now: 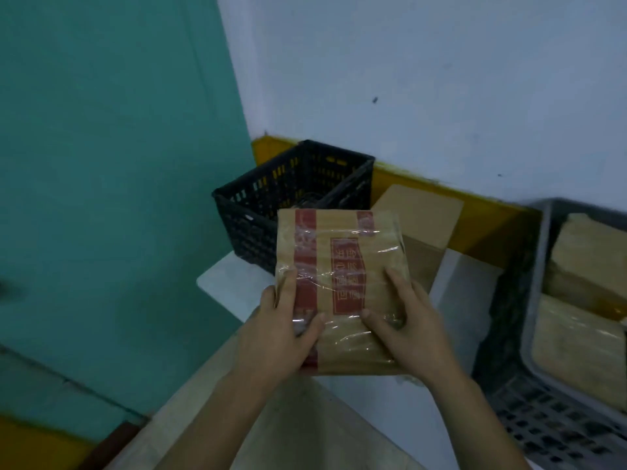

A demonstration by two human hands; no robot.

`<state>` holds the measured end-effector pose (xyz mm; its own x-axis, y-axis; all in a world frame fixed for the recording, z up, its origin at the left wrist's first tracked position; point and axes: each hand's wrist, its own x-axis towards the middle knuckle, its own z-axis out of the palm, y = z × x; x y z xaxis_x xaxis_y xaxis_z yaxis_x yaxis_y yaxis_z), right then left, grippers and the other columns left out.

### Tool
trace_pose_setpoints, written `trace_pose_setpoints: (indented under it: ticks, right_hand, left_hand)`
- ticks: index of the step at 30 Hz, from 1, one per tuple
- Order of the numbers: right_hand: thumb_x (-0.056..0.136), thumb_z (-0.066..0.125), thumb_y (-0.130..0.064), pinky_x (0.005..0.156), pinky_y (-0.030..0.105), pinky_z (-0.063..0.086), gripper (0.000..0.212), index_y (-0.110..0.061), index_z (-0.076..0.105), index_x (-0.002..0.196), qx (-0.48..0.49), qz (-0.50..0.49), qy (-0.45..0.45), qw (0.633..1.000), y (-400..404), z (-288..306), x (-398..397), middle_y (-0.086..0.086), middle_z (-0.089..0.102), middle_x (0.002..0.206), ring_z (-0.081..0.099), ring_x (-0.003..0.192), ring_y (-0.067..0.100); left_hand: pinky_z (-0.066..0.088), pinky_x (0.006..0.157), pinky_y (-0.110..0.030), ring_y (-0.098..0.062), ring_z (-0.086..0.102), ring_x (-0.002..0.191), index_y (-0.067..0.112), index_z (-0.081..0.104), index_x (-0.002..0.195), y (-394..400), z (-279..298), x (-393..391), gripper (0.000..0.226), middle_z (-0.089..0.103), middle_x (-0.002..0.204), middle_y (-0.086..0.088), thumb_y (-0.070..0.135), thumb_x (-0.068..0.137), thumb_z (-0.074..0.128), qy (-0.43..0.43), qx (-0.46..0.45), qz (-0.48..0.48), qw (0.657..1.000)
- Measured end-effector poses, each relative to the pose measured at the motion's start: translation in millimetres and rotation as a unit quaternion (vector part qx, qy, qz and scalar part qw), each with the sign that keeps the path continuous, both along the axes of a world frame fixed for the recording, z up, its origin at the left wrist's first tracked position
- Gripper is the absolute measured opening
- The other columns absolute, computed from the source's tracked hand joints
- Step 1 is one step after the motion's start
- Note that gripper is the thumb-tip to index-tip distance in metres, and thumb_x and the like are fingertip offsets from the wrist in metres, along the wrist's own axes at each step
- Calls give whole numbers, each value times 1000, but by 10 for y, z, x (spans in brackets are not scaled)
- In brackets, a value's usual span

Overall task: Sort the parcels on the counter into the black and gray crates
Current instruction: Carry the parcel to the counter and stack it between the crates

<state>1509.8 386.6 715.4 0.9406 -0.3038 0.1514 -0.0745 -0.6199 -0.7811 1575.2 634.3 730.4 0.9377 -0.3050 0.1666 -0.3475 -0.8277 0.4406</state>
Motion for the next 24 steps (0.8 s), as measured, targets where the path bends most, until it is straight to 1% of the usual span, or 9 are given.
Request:
trace_pose_setpoints:
  ticks: [2,5,8,11,14,18,20,22,24]
  right_hand:
    - [92,74,-64,101,27,44,87,-52,26,164,8,-30,-1,1000,-120,-62,-30,-26,32,156,44,134,2]
    - [92,74,-63,106,32,49,86,-54,26,163,31,-85,16,996,-270,-167,-71,-21,32,161,47,136,6]
    - [93,73,-62,105,29,46,86,-54,25,163,44,-134,37,989,-331,-297,-102,-17,32,162,46,135,6]
    - [94,71,-63,111,34,47,86,-52,22,165,44,-177,62,981,-338,-449,-78,-15,30,166,45,141,11]
    - [93,68,-69,108,37,51,86,-58,18,162,36,-222,81,971,-303,-600,22,-16,30,165,48,139,13]
    - [92,66,-73,105,39,52,98,-55,4,165,41,-268,110,956,-108,-845,266,-11,32,165,50,139,17]
    - [91,66,-74,106,37,50,104,-51,-1,167,51,-285,121,949,19,-1011,330,-10,31,167,50,141,17]
    - [92,65,-75,106,33,47,105,-49,-2,169,57,-300,135,942,105,-1194,367,-9,30,169,48,143,17]
    - [92,63,-76,105,29,43,105,-45,-1,170,68,-308,157,936,137,-1350,392,-7,29,170,48,144,18]
  left_hand:
    - [54,93,-36,-23,60,122,42,-9,167,-176,-66,162,94,40,151,0,80,96,42,10,5,-36,999]
    - [56,97,-40,-24,59,126,45,-11,165,-416,-189,415,94,35,159,1,82,95,40,33,12,-92,995]
    - [56,96,-39,-22,59,128,47,-13,165,-614,-358,661,95,32,163,-1,84,94,39,60,12,-152,986]
    - [55,93,-36,-21,59,127,49,-15,164,-754,-543,913,95,35,162,-1,84,94,40,86,18,-197,977]
    - [51,88,-30,-17,59,126,51,-15,164,-853,-672,1175,95,36,162,2,84,94,42,120,14,-246,962]
    - [52,94,-32,-20,57,133,52,-13,165,-818,-854,1590,95,29,170,2,81,96,46,169,22,-284,944]
    - [52,93,-31,-20,56,136,52,-14,164,-786,-993,1728,94,26,173,2,78,97,47,183,35,-309,933]
    - [53,90,-31,-19,59,132,51,-14,164,-783,-1141,1838,93,29,171,2,74,99,50,199,47,-334,920]
    - [56,88,-32,-15,65,118,51,-10,163,-801,-1288,1923,94,36,166,-1,69,99,56,225,43,-349,909]
